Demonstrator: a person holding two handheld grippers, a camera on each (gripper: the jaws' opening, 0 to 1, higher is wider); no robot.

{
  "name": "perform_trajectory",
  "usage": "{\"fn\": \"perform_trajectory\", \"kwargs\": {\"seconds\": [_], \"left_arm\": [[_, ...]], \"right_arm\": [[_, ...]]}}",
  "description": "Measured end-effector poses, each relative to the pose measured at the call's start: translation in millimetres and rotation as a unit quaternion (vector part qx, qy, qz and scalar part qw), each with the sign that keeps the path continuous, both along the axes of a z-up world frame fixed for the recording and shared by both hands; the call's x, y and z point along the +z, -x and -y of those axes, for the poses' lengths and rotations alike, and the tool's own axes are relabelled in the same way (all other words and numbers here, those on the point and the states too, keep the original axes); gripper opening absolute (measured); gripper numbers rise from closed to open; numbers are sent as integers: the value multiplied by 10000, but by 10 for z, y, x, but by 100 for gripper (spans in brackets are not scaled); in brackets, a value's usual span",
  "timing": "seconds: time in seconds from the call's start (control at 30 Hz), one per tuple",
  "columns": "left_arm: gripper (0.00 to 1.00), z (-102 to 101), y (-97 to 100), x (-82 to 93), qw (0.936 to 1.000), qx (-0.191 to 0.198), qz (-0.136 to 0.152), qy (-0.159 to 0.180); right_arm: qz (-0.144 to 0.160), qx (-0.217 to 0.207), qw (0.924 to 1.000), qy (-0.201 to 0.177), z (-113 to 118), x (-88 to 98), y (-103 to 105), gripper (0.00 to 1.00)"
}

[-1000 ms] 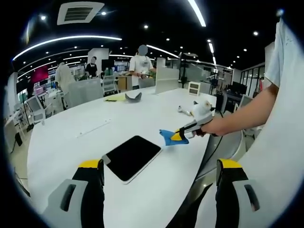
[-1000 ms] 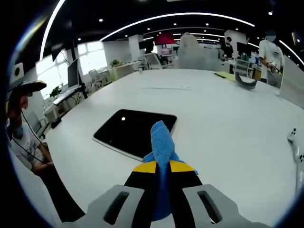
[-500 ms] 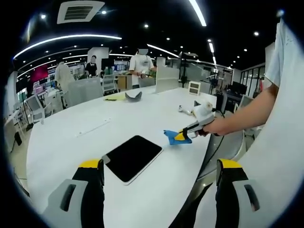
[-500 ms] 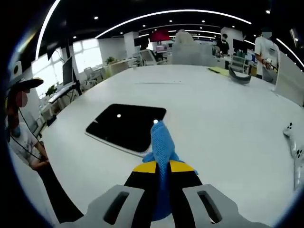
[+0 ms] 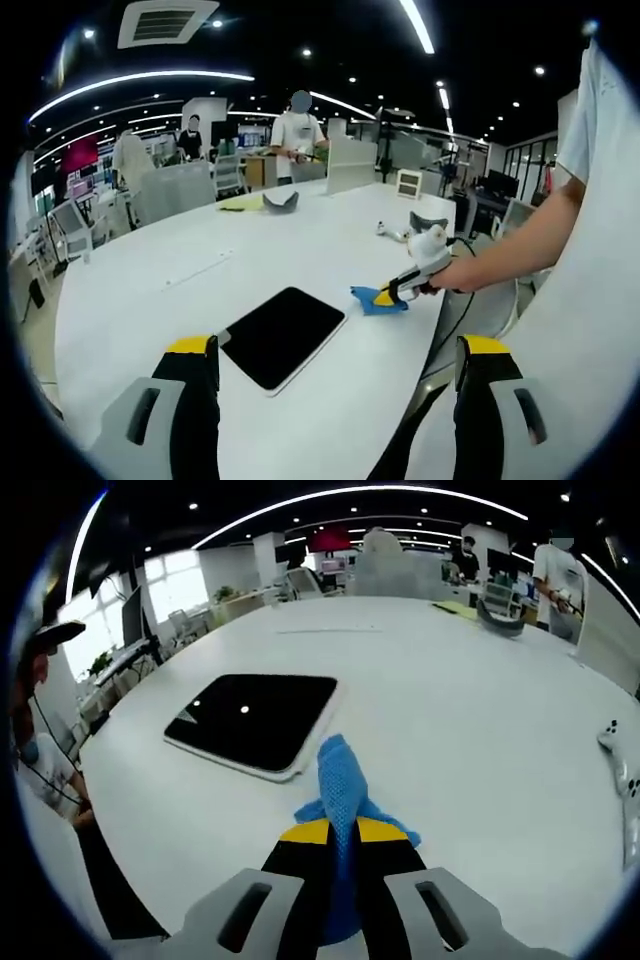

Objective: Wipe the mirror surface with the cleaning cloth until all visible marks leave the cleaned area.

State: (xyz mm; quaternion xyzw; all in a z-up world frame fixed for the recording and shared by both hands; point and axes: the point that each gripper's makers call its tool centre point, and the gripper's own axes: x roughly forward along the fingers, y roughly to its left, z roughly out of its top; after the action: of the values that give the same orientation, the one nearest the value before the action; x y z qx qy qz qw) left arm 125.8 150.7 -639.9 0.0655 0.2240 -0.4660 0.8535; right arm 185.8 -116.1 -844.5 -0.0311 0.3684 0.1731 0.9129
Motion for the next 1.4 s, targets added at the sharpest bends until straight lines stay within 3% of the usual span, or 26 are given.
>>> {"fn": "perform_trajectory", "kwargs": {"seconds": [0.2,0.53,0.87,1.23,1.4], "left_arm": [[99,-6,-30,-15,10000,-9,-40,-26],[99,6,-62,-26,10000,6,-50,-14],[99,-17,-110,-9,10000,42,2,35],[99,-101,-147,26,9998,172,57,109],[99,-132,-149,20,9997,209,65,81]], "right_arm": [[-46,-83,10000,-29,-23,-101,19,3],[78,-120,9998,-131,-32,-76,22,4],[251,792,9963,239,-187,-82,108,23],[205,734,9969,212,-184,-77,99,24],[-6,637,9979,132,-178,-32,51,23]]}}
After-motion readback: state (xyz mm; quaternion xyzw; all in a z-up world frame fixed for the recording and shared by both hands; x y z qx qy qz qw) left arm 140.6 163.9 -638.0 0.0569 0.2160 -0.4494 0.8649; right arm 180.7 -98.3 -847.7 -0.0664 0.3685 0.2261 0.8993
